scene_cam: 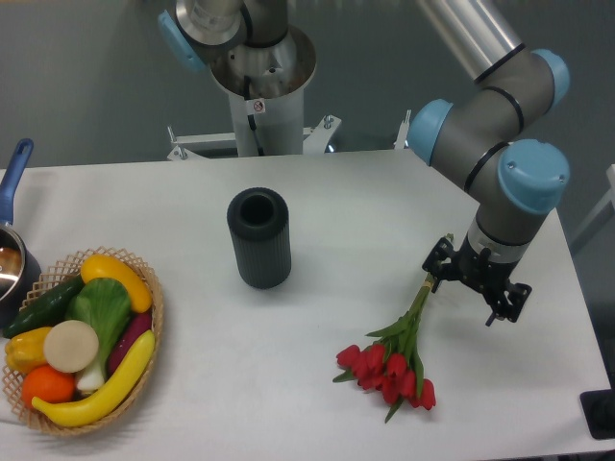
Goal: Pick up the flowers from the table
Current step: 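Lower the open gripper onto the green tulip stems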
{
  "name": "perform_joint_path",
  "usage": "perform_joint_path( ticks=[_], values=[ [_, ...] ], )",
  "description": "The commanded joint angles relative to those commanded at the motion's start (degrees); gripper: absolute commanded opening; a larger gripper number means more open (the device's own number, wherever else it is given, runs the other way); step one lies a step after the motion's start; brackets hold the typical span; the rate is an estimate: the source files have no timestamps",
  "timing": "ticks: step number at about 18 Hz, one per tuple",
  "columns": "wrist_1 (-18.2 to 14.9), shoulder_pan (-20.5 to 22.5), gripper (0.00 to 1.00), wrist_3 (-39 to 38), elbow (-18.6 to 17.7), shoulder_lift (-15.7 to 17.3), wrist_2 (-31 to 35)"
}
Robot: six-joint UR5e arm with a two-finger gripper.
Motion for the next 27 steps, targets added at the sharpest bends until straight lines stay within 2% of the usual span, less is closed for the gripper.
perform_joint_path(
  ticks=[6,8,12,14,27],
  values=[
    [0.3,0.3,1.00,0.1,-0.5,0.1,-0.2],
    [0.8,0.3,1.00,-0.1,-2.4,0.3,-0.4],
    [7.5,0.3,1.00,-0.6,-6.1,1.4,-0.4],
    [9.4,0.3,1.00,-1.1,-6.8,1.4,-0.3],
    [8.5,-0.3,1.00,-1.1,-10.7,0.4,0.0]
  ],
)
